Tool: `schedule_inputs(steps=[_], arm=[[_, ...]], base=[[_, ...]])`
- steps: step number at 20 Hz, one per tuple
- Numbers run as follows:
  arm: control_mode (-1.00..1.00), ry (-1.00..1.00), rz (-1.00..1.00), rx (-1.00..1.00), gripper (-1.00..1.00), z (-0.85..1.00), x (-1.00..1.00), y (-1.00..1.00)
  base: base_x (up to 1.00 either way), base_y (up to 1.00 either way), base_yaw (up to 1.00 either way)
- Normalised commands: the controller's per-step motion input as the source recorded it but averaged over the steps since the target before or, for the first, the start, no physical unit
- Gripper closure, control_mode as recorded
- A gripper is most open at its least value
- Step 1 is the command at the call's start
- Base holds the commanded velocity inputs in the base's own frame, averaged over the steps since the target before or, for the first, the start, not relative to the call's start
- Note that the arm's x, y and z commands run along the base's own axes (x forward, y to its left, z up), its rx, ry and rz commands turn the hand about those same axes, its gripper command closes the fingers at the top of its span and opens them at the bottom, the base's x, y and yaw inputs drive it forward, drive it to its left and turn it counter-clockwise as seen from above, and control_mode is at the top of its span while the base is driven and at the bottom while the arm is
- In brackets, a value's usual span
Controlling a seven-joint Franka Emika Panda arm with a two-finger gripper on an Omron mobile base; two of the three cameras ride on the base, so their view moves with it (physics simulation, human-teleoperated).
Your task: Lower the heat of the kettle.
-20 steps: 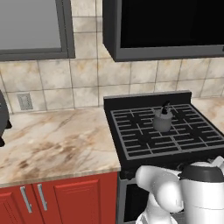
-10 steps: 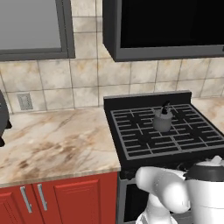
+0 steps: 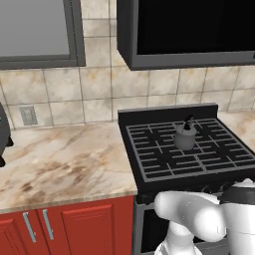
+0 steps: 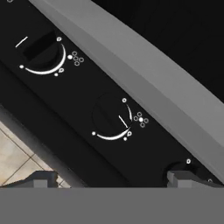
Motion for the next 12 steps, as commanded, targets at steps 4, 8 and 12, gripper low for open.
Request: schedule_inputs(steps=[4,8,12], arm=[[-1.00,0.00,0.00,0.04,-1.00,-0.12,0.00,-0.09],[-1.00,0.00,0.00,0.03,-1.00,-0.11,0.03,-0.06],[-1.00,0.00,0.00,0.03,-1.00,-0.11,0.06,-0.05]], base=[[0.00,0.00,0.00],[0.00,0.00,0.00],[0.00,0.00,0.00]])
